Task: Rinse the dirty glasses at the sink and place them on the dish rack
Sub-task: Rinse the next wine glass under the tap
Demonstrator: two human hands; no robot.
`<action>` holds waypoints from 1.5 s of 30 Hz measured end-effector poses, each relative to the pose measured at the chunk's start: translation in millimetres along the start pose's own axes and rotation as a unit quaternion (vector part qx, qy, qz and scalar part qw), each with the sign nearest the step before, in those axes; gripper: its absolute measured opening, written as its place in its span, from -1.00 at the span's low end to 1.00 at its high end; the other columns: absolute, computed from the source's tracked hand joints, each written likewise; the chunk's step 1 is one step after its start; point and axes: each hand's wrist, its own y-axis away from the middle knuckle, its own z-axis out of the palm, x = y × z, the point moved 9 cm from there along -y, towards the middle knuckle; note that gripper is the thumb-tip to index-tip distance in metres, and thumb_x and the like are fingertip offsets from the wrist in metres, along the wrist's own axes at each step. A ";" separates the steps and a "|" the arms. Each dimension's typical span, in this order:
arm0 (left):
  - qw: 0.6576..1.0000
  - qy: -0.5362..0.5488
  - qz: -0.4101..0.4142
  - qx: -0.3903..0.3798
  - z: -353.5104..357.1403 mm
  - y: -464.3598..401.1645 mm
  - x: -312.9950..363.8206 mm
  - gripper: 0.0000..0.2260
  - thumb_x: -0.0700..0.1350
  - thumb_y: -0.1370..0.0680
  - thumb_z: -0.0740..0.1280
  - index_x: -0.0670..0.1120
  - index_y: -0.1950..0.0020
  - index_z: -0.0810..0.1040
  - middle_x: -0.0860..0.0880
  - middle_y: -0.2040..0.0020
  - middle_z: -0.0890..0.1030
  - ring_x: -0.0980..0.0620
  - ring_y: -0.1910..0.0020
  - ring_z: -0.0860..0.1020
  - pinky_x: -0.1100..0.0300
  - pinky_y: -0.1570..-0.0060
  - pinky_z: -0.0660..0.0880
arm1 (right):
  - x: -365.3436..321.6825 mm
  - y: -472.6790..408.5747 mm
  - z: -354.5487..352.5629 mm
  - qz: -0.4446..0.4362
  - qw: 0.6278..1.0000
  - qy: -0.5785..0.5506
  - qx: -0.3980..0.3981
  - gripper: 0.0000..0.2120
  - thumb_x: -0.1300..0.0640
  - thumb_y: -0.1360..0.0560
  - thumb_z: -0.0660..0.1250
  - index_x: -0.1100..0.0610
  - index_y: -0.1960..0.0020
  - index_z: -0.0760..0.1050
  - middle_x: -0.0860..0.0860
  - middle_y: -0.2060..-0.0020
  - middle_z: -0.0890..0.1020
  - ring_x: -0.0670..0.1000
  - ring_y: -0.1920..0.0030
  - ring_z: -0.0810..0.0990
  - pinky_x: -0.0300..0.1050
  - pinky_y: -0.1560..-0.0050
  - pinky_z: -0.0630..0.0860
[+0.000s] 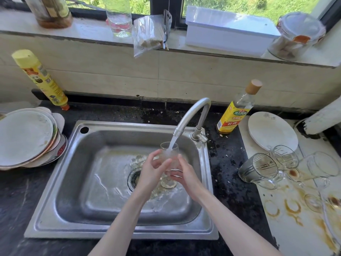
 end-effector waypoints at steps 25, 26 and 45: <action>0.986 -0.059 -0.145 -0.049 -3.4 6.0 -54.3 -0.61 0.04 -0.56 0.27 -0.15 -0.30 0.43 -0.03 -0.07 0.57 0.04 -0.03 0.57 0.20 0.01 0.53 | 33.3 11.7 3.8 0.183 0.973 0.138 -0.028 -0.55 -0.22 -0.60 -0.02 0.13 -0.11 0.39 0.09 0.31 0.55 -0.06 0.48 0.42 -0.22 0.42 0.38; 0.982 -0.064 -0.169 -0.060 -1.8 7.9 -63.1 -0.58 0.05 -0.57 0.25 -0.19 -0.32 0.42 -0.05 -0.05 0.57 -0.01 -0.04 0.58 0.17 -0.01 0.54 | 38.2 12.6 2.2 0.203 0.965 0.160 -0.032 -0.52 -0.22 -0.59 0.00 0.17 -0.16 0.37 0.10 0.29 0.56 -0.05 0.48 0.42 -0.22 0.43 0.38; 1.000 -0.009 -0.016 -0.023 -3.8 16.5 -3.7 -0.55 0.11 -0.50 0.24 0.03 -0.37 0.33 0.04 -0.27 0.48 0.11 -0.23 0.46 0.14 -0.24 0.41 | 6.8 2.0 9.3 0.024 0.997 0.042 -0.057 -0.57 -0.20 -0.59 0.03 0.00 -0.22 0.51 -0.14 0.20 0.64 -0.21 0.38 0.49 -0.31 0.33 0.36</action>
